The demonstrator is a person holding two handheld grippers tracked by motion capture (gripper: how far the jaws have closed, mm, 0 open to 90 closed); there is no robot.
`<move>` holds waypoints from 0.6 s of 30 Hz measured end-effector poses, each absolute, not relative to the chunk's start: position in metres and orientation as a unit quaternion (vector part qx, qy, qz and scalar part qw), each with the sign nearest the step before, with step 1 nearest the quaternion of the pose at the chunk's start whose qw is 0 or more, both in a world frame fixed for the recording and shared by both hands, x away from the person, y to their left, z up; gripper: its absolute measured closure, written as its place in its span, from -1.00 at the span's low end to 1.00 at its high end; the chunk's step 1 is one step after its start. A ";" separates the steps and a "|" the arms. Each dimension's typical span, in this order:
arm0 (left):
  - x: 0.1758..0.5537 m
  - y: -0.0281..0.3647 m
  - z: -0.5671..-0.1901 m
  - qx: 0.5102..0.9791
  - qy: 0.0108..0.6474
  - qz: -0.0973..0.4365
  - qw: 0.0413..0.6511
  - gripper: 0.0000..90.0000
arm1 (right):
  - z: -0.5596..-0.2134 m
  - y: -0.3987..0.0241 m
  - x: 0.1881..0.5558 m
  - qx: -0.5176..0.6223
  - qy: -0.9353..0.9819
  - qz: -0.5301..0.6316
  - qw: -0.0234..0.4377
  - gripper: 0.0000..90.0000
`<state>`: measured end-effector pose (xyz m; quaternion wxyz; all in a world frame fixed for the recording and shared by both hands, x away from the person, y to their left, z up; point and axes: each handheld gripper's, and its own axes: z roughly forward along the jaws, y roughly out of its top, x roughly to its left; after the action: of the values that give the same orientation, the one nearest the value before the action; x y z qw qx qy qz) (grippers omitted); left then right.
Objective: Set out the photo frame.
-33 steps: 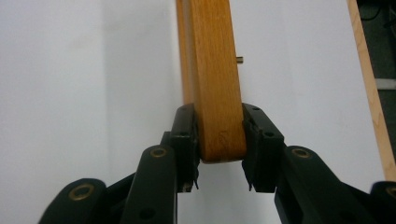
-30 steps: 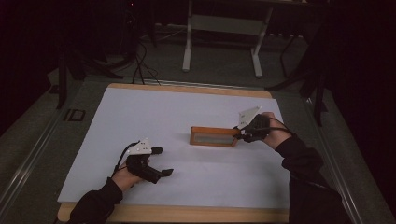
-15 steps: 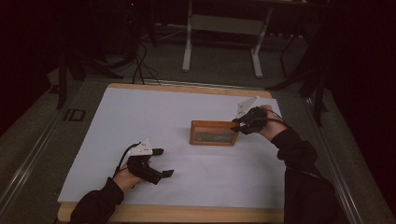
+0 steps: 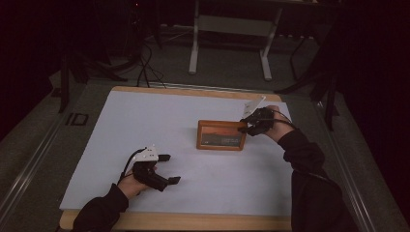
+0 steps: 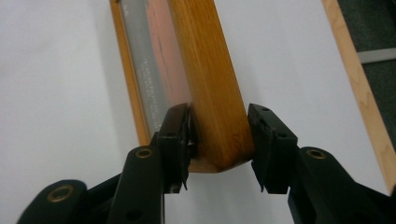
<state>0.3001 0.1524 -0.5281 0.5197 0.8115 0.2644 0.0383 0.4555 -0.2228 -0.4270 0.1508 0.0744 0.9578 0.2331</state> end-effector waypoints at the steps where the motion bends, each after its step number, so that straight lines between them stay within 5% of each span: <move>1: 0.300 0.153 -0.528 0.810 0.265 0.038 0.521 -0.94 | -0.427 -0.223 0.456 0.078 0.958 0.232 0.151 0.32; 18: 0.300 0.153 -0.529 0.812 0.262 0.035 0.520 -0.94 | -0.423 -0.230 0.455 0.133 0.941 0.248 0.187 0.06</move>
<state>0.3001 0.1530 -0.5291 0.5204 0.8119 0.2622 0.0348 0.4551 -0.2301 -0.4233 0.1867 0.1334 0.9413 0.2475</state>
